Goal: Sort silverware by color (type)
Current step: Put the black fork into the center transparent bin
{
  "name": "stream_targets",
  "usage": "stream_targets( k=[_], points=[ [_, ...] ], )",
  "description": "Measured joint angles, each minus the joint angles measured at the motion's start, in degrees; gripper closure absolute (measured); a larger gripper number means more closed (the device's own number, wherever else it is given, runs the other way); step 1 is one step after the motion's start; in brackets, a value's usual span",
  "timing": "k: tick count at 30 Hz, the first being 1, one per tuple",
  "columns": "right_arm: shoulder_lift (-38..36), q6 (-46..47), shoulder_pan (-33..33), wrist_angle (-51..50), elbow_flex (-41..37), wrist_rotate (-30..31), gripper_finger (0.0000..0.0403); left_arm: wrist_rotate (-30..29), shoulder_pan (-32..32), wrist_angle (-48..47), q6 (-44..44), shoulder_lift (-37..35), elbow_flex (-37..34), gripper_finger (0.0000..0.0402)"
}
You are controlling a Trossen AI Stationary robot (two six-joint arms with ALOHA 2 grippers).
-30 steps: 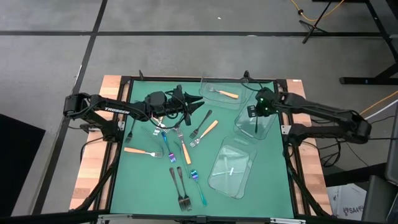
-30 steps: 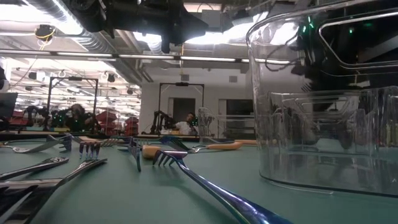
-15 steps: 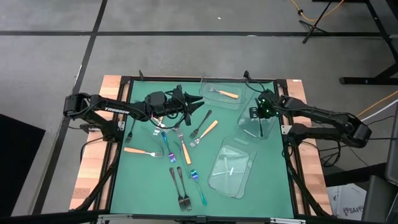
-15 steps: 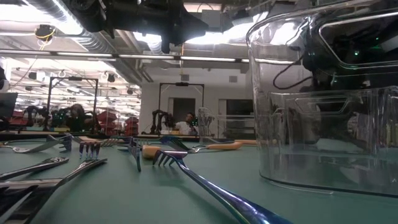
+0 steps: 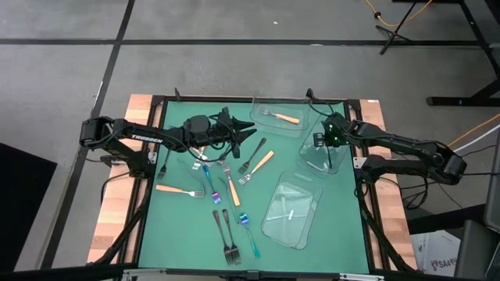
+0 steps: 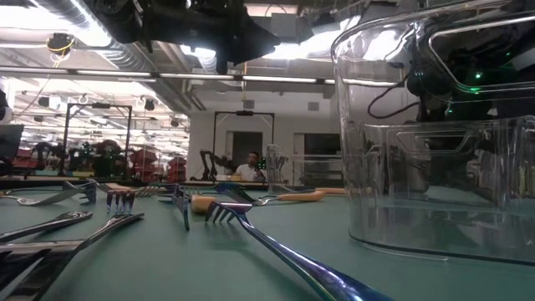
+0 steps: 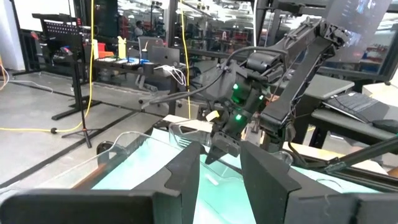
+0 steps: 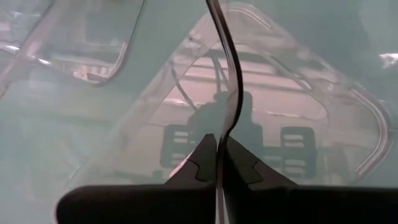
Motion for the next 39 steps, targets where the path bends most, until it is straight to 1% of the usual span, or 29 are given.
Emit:
stream_targets(
  k=[29,32,39],
  points=[
    [0.0,0.11,0.0,-0.13,0.0,-0.02,0.0399,0.0,0.0,-0.01,-0.01,0.0,0.0,0.0292],
    [0.0,0.11,0.0,-0.16,0.0,-0.02,0.0383,0.0,0.0,-0.01,0.0,0.0,0.0,0.0292],
    [0.04,0.16,0.0,-0.07,0.0,1.12,0.0304,0.0,0.0,-0.01,-0.02,0.0,0.0,0.0292]
  ],
)
